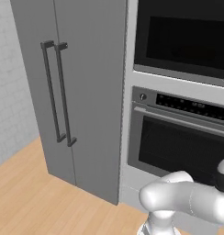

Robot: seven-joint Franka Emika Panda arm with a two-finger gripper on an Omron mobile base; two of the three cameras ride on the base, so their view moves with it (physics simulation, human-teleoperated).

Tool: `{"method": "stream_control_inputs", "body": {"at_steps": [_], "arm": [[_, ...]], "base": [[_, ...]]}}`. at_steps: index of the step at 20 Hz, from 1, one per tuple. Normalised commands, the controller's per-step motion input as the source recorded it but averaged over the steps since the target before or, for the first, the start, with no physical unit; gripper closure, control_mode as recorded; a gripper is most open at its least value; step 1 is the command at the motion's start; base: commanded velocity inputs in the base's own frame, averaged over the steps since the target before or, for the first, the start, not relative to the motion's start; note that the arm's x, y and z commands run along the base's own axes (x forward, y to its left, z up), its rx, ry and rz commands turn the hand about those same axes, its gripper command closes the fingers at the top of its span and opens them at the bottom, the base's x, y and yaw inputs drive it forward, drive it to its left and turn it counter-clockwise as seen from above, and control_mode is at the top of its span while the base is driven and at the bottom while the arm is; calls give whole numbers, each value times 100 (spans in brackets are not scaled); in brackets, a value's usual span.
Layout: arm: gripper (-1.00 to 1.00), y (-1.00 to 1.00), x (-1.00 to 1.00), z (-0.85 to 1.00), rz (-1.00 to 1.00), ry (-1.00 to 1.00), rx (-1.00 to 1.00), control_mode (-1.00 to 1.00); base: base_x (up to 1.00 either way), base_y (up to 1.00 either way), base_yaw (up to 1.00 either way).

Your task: Pick the bell pepper from the sink and place it in the bowl. Then pick the bowl and place it in the microwave. Then close the microwave door and press the start button.

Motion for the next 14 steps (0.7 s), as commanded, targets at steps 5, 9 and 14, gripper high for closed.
{"method": "stream_control_inputs", "body": {"at_steps": [5, 9, 14], "arm": [[-100, 28, 61, 0, -54, -1, -6, -100], [-100, 7, -9, 0, -53, -13, 0, -100], [-100, 16, -30, 10, -39, -24, 0, -100]], "base": [[0, 0, 0], [0, 0, 0], [0, 0, 0]]}}
